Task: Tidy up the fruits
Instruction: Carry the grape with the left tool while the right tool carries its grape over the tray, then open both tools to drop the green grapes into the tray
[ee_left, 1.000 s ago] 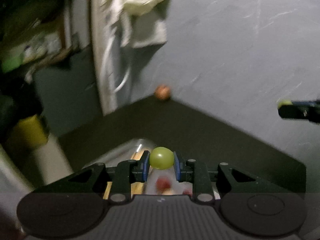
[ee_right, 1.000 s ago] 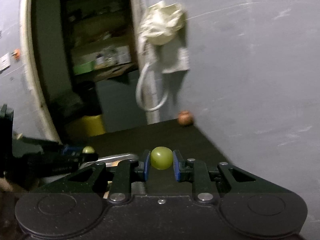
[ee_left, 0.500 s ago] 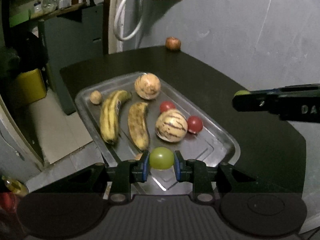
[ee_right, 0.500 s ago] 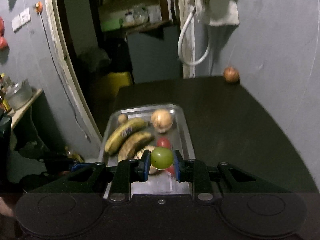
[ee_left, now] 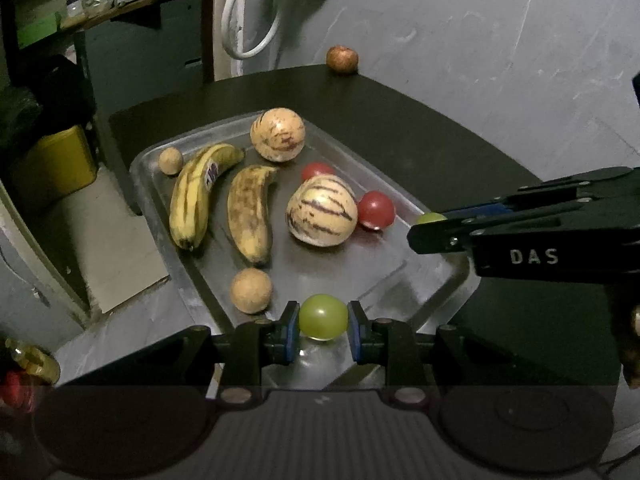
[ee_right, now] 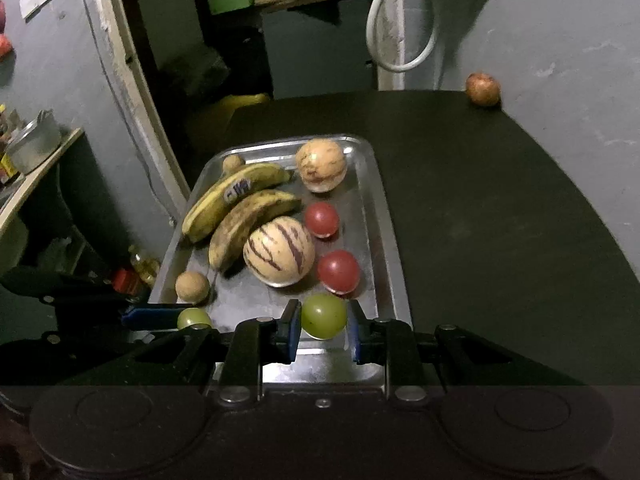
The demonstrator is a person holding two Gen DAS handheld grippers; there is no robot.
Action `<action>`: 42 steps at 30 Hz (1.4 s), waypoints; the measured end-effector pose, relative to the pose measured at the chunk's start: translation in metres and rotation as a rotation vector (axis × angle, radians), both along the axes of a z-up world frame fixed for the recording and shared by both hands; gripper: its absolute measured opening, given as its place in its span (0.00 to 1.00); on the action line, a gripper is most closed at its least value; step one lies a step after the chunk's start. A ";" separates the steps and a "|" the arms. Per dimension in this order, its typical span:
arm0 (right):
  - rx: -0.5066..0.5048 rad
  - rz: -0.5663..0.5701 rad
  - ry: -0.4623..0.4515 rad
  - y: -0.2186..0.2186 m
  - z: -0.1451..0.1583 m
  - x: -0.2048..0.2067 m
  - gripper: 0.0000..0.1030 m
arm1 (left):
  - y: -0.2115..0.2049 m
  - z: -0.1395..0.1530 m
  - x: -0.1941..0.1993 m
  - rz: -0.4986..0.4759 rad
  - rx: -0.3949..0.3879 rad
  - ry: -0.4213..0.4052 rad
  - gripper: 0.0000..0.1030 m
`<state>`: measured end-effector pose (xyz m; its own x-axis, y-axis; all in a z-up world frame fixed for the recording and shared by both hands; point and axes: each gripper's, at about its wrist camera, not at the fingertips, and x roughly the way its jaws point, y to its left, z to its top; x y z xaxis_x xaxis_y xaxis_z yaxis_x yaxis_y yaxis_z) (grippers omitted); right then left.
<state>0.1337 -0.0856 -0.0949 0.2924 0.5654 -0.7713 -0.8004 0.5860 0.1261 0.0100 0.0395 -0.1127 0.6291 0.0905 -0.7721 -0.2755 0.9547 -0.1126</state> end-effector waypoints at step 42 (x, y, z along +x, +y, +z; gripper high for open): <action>0.064 0.019 0.033 -0.011 0.014 0.018 0.49 | -0.009 0.014 0.003 0.070 0.039 -0.006 0.47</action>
<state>0.1517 -0.0969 -0.0811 0.2558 0.6193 -0.7423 -0.8063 0.5603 0.1896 0.0125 0.0307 -0.0991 0.6245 0.1641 -0.7636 -0.3414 0.9367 -0.0779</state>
